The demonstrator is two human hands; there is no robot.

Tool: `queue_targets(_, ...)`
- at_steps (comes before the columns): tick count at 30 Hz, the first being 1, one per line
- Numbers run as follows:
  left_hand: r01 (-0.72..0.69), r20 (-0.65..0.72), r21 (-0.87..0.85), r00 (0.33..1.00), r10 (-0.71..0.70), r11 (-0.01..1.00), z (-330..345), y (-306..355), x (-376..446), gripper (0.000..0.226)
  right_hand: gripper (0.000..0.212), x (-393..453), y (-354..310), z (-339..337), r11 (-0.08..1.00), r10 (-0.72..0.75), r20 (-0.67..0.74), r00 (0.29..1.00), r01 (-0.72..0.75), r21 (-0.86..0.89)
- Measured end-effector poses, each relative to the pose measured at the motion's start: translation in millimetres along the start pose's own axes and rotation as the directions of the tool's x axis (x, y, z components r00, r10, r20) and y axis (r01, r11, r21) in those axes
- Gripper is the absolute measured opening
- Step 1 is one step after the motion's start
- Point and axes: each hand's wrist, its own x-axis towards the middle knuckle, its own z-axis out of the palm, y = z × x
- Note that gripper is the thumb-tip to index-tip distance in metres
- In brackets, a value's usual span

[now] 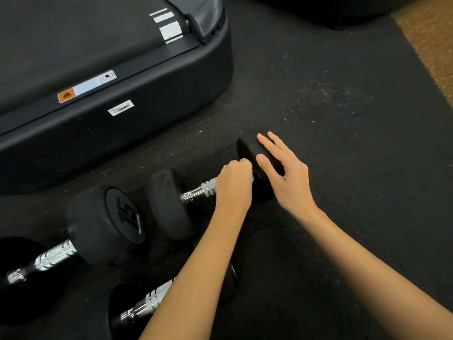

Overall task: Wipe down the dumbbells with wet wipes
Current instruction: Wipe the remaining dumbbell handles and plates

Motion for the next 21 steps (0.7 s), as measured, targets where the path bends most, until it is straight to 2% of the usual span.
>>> queue_targets(3,-0.062,0.027,-0.021,0.998,0.063,0.998,1,-16,-6,0.031,0.044,-2,1,-1,1.0,0.0,0.006,1.0,0.0,0.004)
queue_targets(7,-0.21,0.143,0.044,0.969,0.202,0.977,3,-31,-8,0.065,0.044,-7,1,-3,1.0,-0.004,0.005,1.0,0.004,0.016)
queue_targets(9,-0.219,0.132,0.093,0.97,0.206,0.971,3,-32,-8,0.06,0.044,-7,0,-3,1.0,-0.002,0.002,1.0,0.002,0.025)
queue_targets(13,-0.247,-0.001,0.144,0.968,0.249,0.958,2,-36,-16,0.031,0.043,-5,0,-3,1.0,0.002,-0.009,1.0,-0.002,0.021)
queue_targets(15,-0.275,0.003,0.161,0.961,0.278,0.948,2,-41,-20,0.038,0.043,-4,-1,-3,1.0,0.006,-0.013,1.0,-0.006,0.004)
queue_targets(18,-0.286,0.078,0.176,0.958,0.276,0.942,-1,-49,-20,0.057,0.044,-3,-2,0,0.999,0.021,-0.012,1.0,-0.021,-0.032)
queue_targets(21,-0.267,0.031,0.262,0.963,0.268,0.927,0,-53,-18,0.052,0.045,-3,-4,0,0.995,0.019,0.002,1.0,-0.018,-0.094)
